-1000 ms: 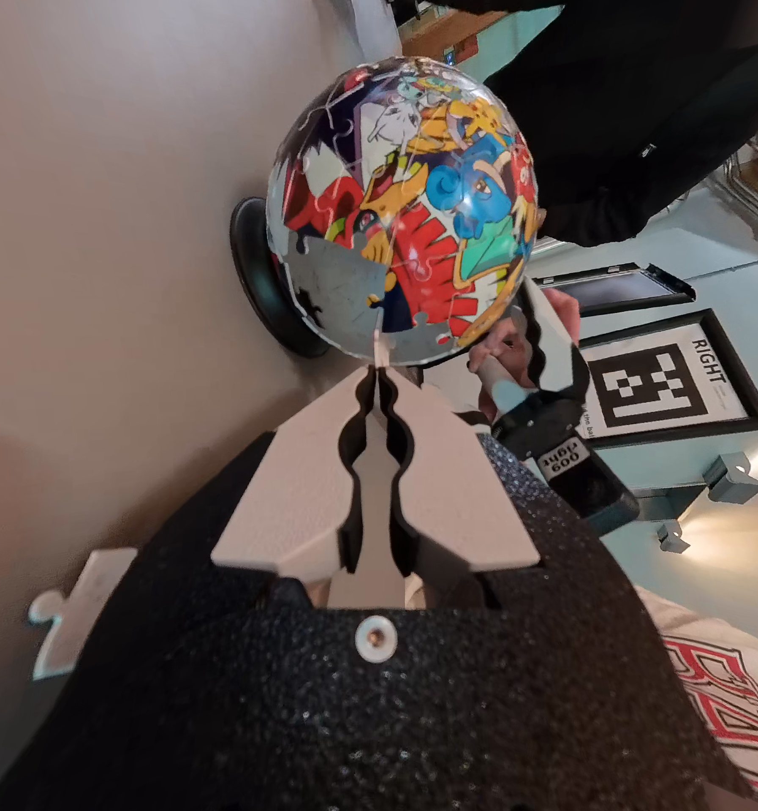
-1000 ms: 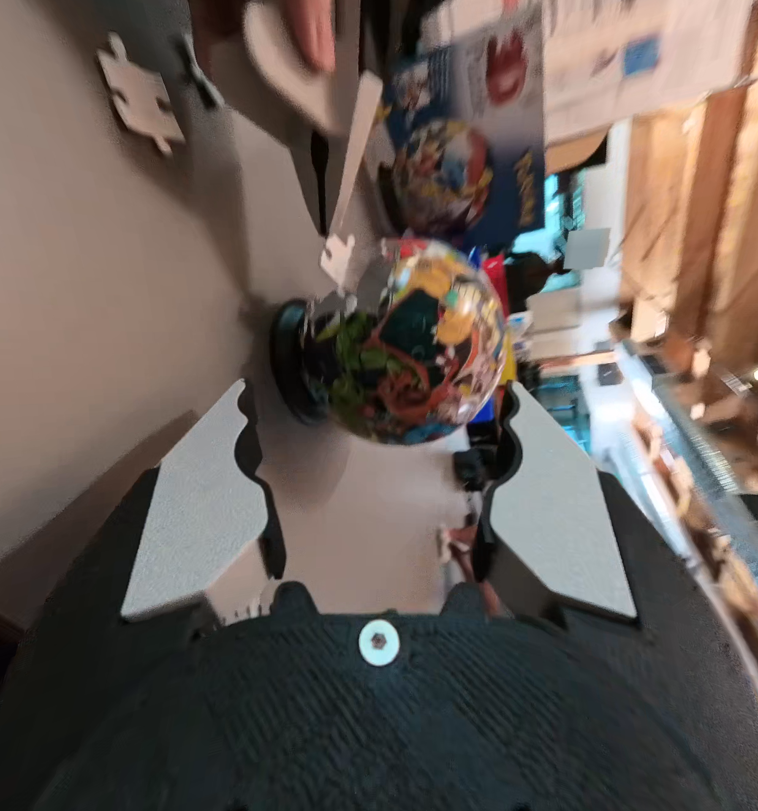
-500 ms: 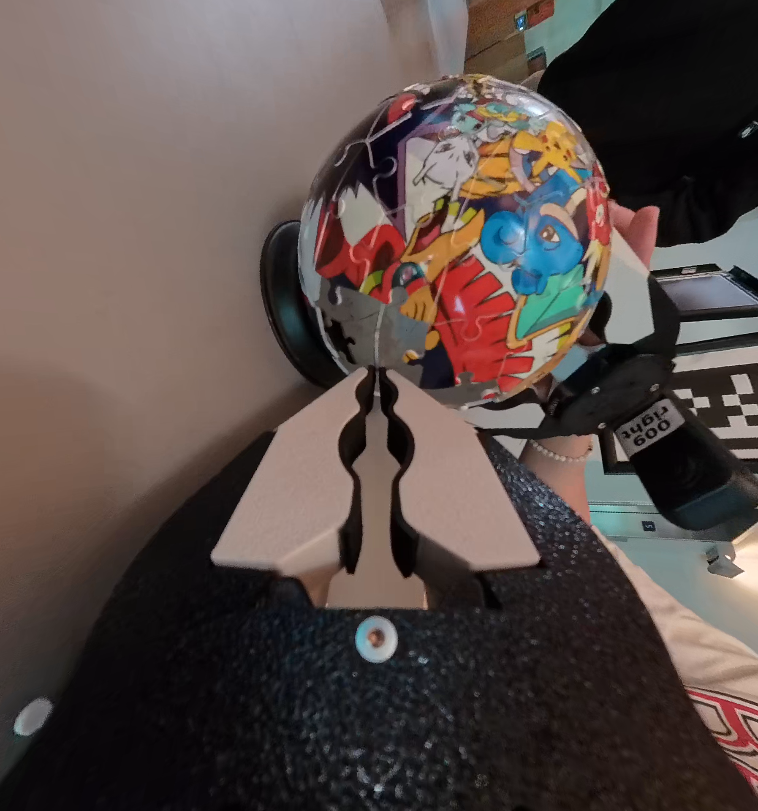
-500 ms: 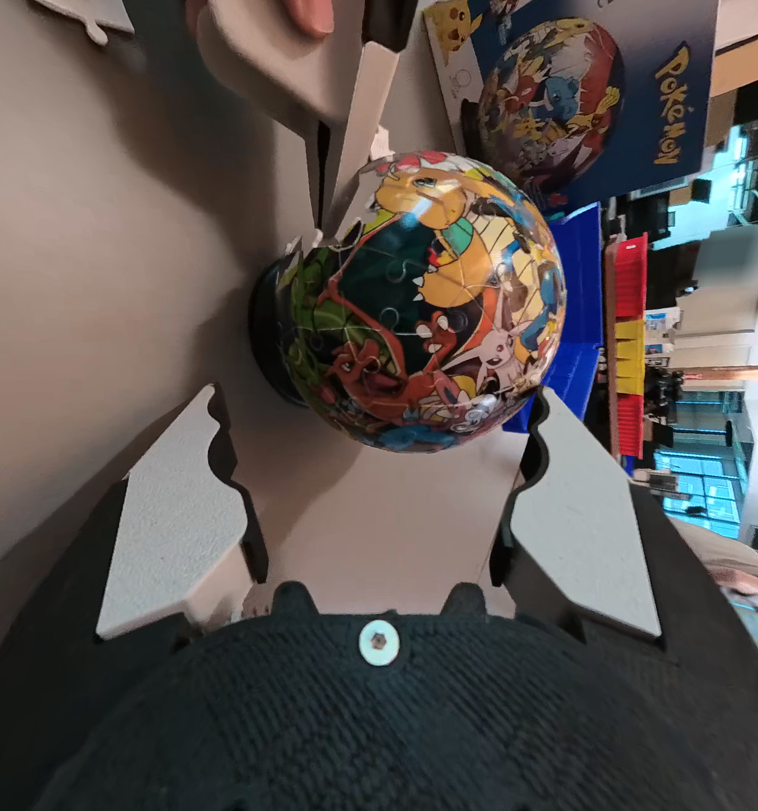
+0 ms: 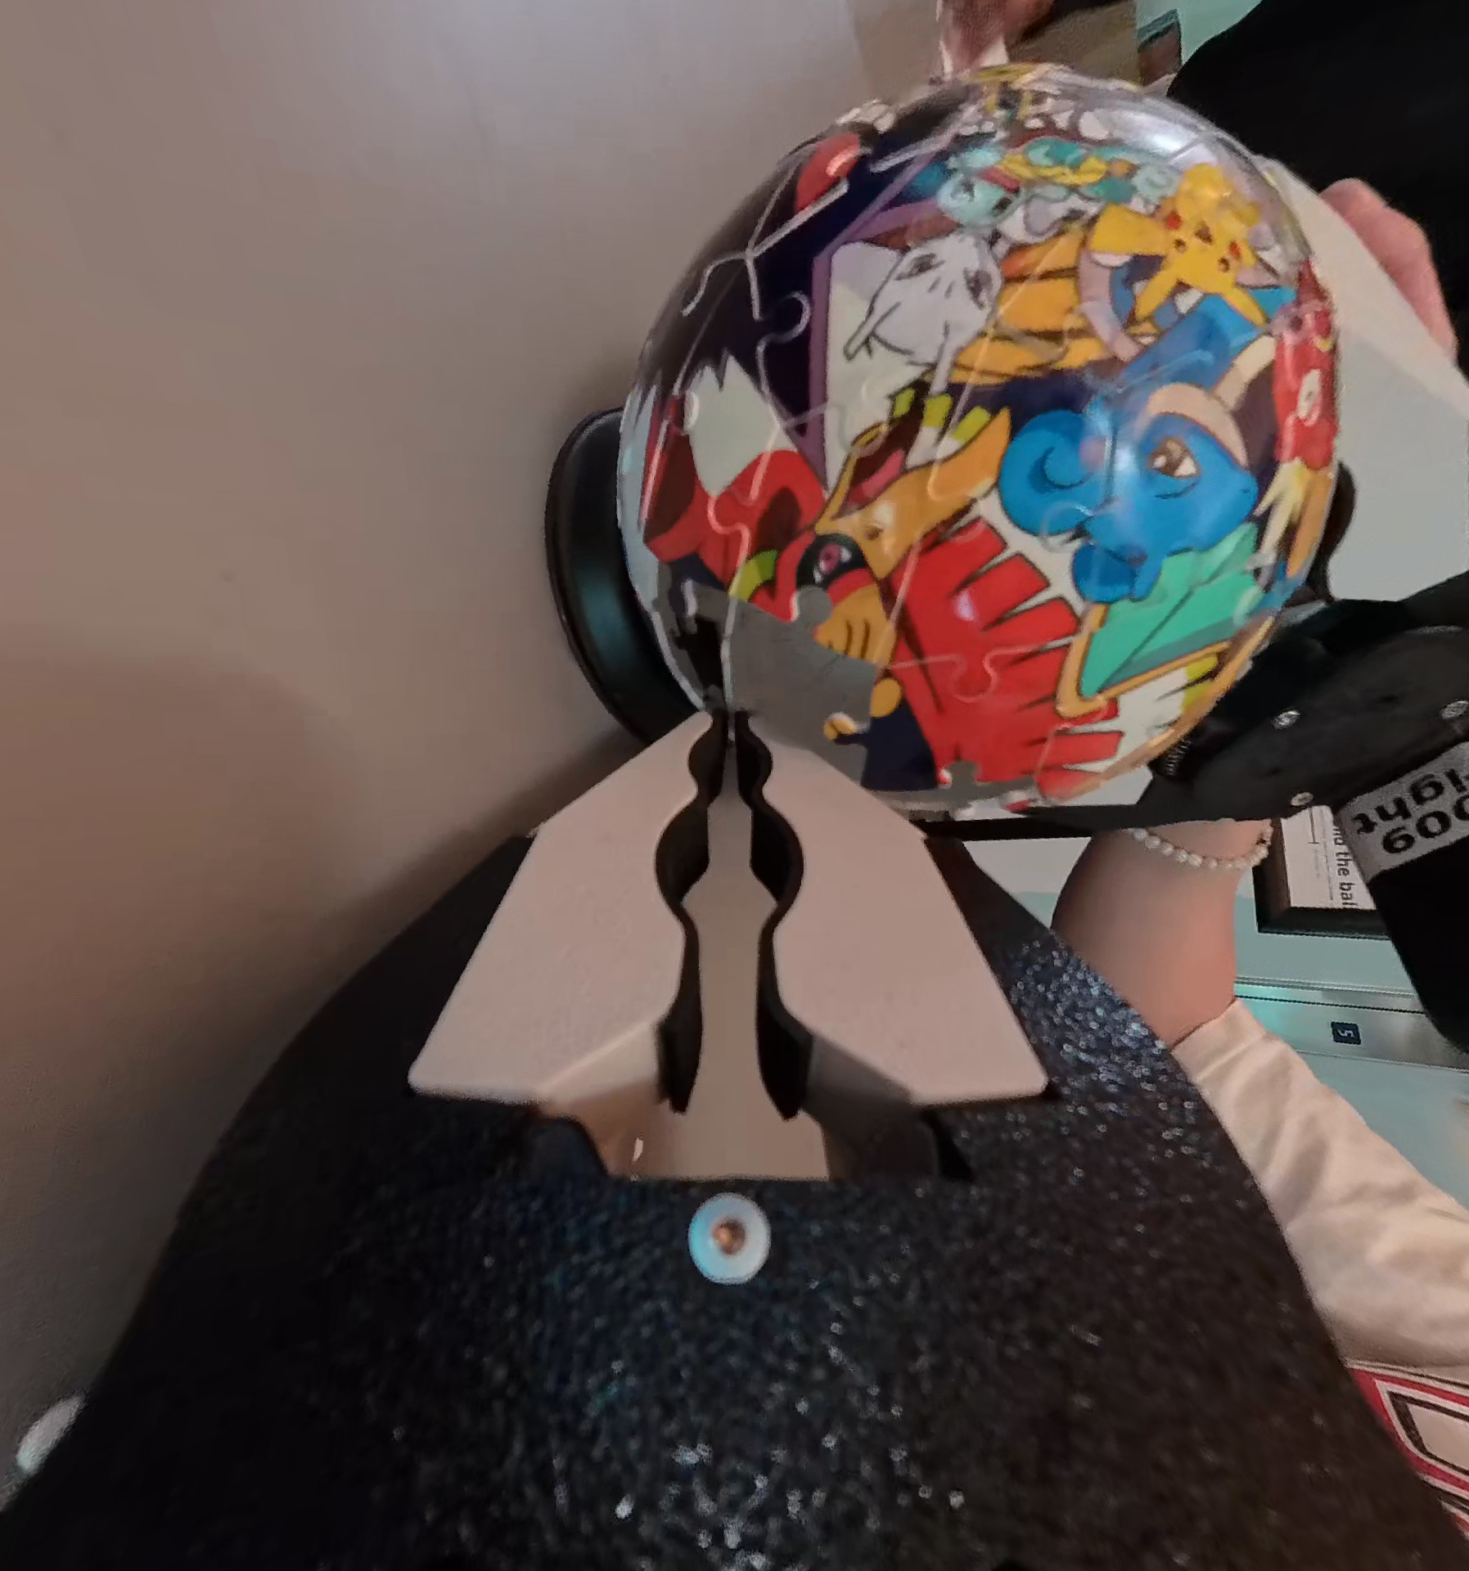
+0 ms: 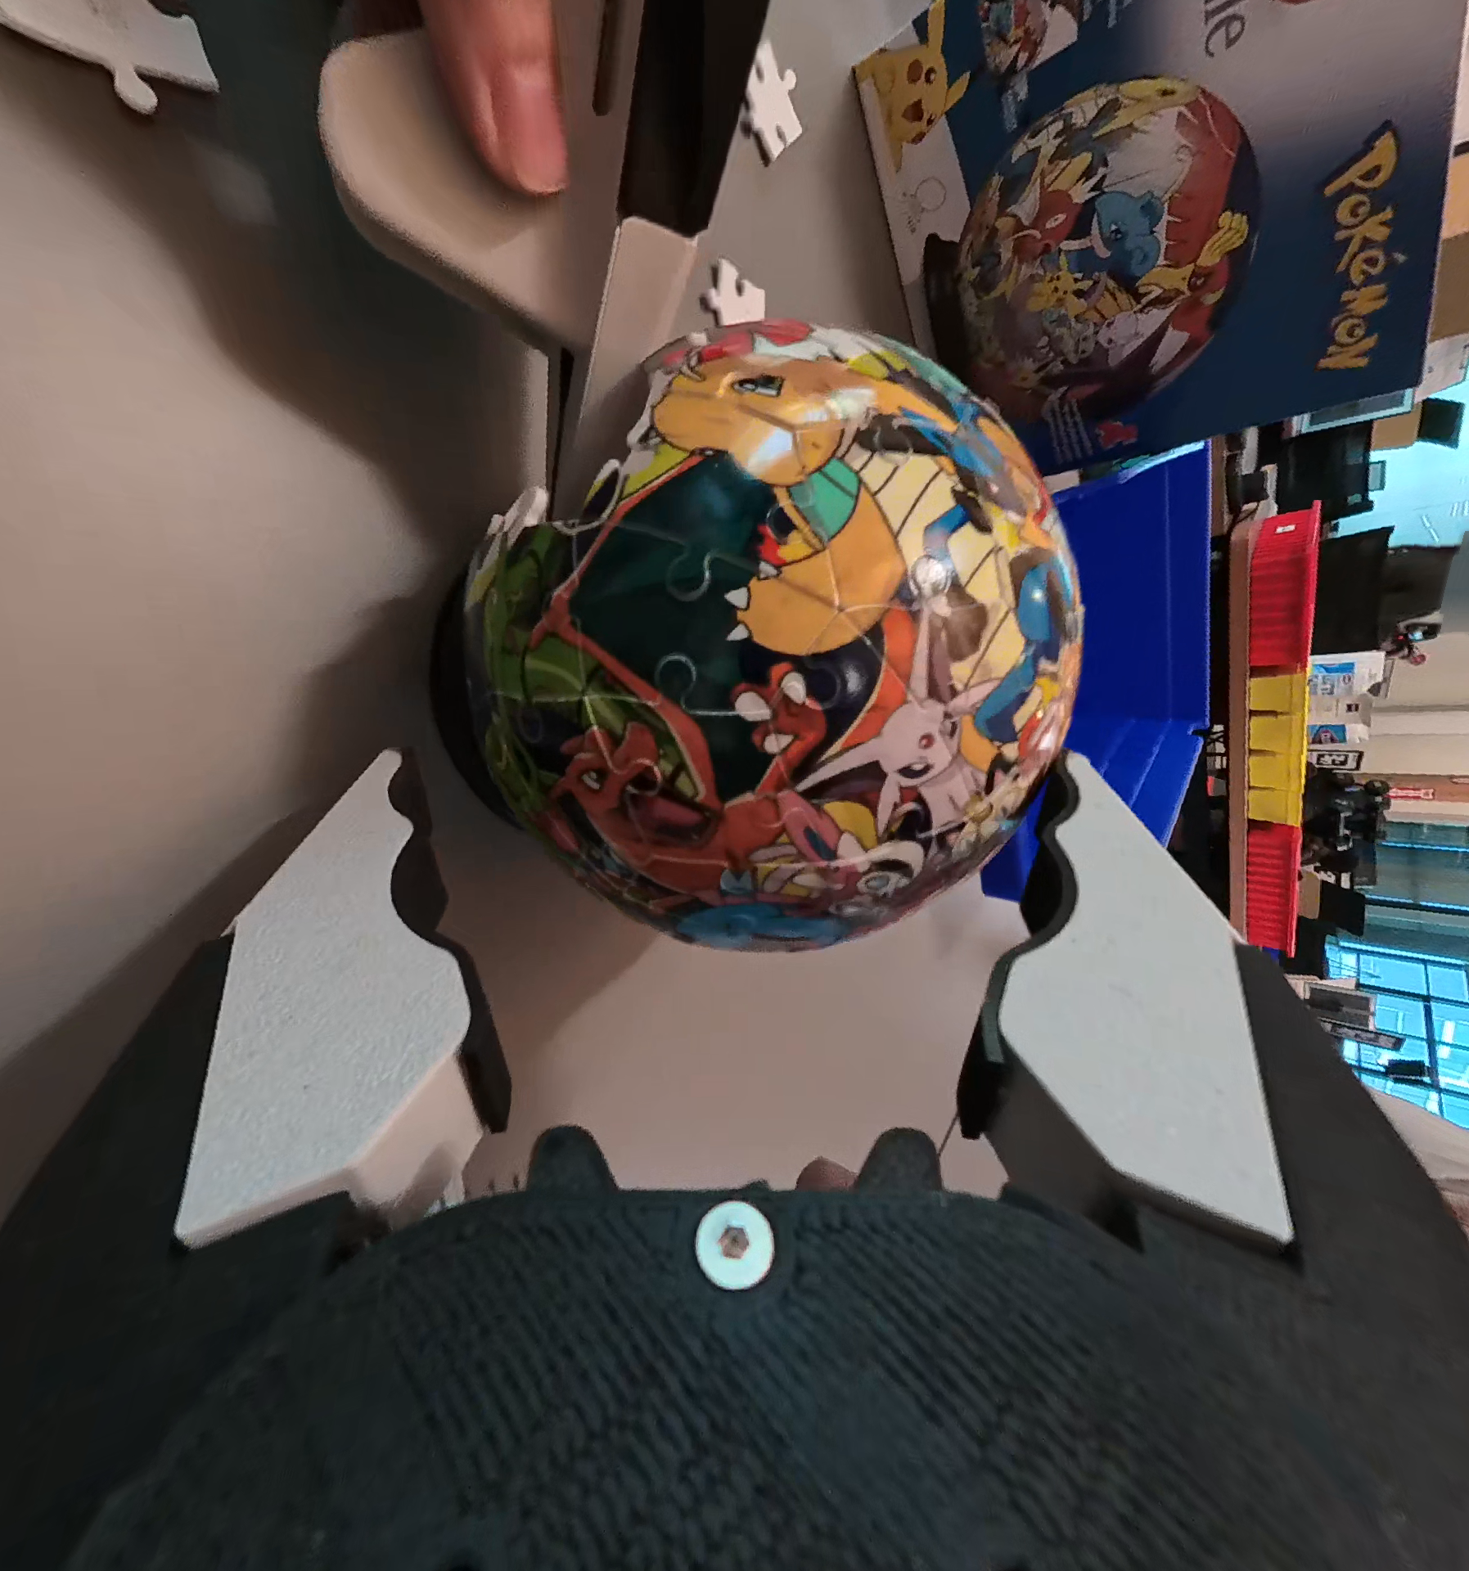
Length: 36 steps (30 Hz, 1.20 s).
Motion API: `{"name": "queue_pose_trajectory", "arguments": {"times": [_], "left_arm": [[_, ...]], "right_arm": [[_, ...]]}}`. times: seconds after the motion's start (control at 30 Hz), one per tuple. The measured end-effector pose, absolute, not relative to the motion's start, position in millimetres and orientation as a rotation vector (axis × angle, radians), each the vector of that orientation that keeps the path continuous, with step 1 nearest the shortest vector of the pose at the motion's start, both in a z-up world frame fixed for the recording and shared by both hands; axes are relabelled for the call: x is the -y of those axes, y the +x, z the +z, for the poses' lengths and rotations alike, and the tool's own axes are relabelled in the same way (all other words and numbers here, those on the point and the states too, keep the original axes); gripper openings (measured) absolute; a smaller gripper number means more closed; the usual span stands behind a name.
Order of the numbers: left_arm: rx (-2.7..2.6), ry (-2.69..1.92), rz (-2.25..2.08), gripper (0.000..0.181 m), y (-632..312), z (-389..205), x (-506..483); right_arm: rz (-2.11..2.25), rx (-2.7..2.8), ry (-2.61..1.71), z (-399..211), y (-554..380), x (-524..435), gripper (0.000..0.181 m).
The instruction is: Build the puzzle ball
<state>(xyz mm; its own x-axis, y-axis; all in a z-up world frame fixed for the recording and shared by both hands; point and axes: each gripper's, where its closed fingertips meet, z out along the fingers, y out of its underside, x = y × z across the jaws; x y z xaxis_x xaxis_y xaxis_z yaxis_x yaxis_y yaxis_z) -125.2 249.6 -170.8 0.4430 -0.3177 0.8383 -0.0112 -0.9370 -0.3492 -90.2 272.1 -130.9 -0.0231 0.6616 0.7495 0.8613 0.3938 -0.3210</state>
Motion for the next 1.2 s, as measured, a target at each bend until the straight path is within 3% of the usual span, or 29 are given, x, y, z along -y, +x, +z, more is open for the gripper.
{"name": "queue_pose_trajectory", "arguments": {"times": [0.5,0.87,0.97,1.07,1.17,1.2], "left_arm": [[-0.345,-2.455,-1.447,0.0,-124,-180,-247],[-0.454,-2.332,-1.304,0.024,-142,-169,-248],[-0.629,-2.217,-1.007,0.044,-159,-164,-251],[-0.764,-2.051,-0.624,0.076,-178,-156,-267],[-0.756,-1.974,-0.579,0.091,-173,-149,-274],[-0.719,-2.008,-0.581,0.113,-171,-155,-277]], "right_arm": [[-0.614,1.892,-1.14,-128,-101,-283,0.136],[-0.627,1.914,-1.133,-129,-103,-282,0.137],[-0.608,1.908,-1.128,-129,-103,-281,0.137],[-0.569,1.893,-1.138,-129,-104,-281,0.136],[-0.527,1.875,-1.154,-130,-106,-282,0.139],[-0.52,1.869,-1.158,-131,-107,-283,0.14]]}}
